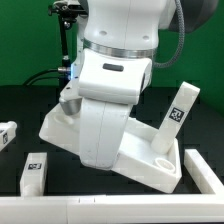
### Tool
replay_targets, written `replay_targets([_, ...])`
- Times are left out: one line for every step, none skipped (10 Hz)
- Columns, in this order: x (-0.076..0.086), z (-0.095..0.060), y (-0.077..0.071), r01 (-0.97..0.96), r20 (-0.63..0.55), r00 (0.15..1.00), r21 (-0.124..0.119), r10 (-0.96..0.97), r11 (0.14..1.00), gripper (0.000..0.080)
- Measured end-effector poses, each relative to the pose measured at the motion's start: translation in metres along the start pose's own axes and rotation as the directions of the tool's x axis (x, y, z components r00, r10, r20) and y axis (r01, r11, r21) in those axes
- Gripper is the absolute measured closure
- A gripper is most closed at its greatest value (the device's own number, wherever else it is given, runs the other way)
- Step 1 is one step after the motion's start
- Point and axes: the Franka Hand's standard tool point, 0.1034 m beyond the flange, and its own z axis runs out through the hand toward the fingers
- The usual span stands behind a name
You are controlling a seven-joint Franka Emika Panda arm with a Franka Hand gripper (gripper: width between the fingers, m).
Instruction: Assemble desk
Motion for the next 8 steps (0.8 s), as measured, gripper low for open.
replay_targets([-0.001, 0.001, 0.0, -0.007, 0.0, 1.0, 0.001, 0.007, 1.0, 0.0745])
replay_targets([0.0, 0.003, 0.002, 0.004, -0.003, 1.0, 0.003, -0.004, 1.0, 0.0745])
replay_targets([0.006, 0.006, 0.009, 0.023, -0.013, 1.0, 0.0, -0.023, 1.0, 0.0745])
replay_targets([0.017, 0.004, 0.012, 0.026, -0.028, 0.999, -0.005, -0.026, 1.0, 0.0745])
replay_targets([0.032, 0.003, 0.011, 0.034, -0.041, 0.999, -0.008, -0.035, 0.999, 0.0745])
replay_targets([0.041, 0.004, 0.013, 0.043, -0.045, 0.998, -0.017, -0.044, 0.999, 0.0745])
replay_targets([0.045, 0.006, 0.017, 0.065, -0.026, 0.997, -0.025, -0.066, 0.998, 0.0744])
replay_targets([0.044, 0.009, 0.02, 0.069, -0.021, 0.997, -0.026, -0.07, 0.997, 0.0742])
